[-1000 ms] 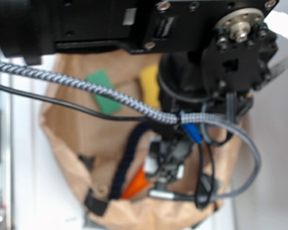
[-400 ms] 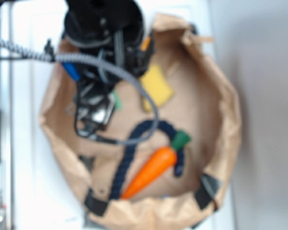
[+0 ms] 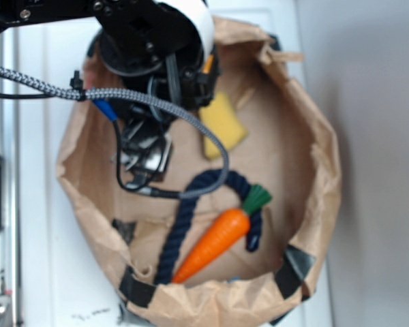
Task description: Grab the green block.
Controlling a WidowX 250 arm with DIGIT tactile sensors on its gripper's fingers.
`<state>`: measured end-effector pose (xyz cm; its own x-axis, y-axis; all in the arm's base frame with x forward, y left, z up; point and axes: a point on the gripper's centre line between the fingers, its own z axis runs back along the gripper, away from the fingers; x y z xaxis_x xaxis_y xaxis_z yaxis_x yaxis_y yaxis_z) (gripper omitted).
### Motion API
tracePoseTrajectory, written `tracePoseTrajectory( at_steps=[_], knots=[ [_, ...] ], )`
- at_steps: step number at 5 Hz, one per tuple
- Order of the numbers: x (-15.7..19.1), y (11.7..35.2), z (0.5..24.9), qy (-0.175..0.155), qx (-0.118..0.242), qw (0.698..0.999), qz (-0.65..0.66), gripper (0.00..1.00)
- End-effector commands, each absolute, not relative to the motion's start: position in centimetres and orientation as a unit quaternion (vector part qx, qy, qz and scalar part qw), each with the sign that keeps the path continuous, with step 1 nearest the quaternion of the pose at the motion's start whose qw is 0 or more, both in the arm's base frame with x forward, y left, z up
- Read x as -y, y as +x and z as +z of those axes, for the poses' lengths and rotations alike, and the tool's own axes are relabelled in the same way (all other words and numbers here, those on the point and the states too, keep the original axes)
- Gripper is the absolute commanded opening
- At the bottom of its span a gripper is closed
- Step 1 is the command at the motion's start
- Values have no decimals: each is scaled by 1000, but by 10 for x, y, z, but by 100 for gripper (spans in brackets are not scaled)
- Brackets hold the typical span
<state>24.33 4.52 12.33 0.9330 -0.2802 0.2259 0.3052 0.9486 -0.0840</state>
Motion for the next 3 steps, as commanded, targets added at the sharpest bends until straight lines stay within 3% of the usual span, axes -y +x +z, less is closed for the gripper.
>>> tracePoseTrajectory(
  at_steps=[1, 2, 3],
  knots=[
    [-49, 250, 135, -45, 130, 980, -141, 100],
    [-49, 250, 135, -45, 130, 980, -141, 100],
    [-47, 255, 114, -30, 132, 972, -190, 100]
  ],
)
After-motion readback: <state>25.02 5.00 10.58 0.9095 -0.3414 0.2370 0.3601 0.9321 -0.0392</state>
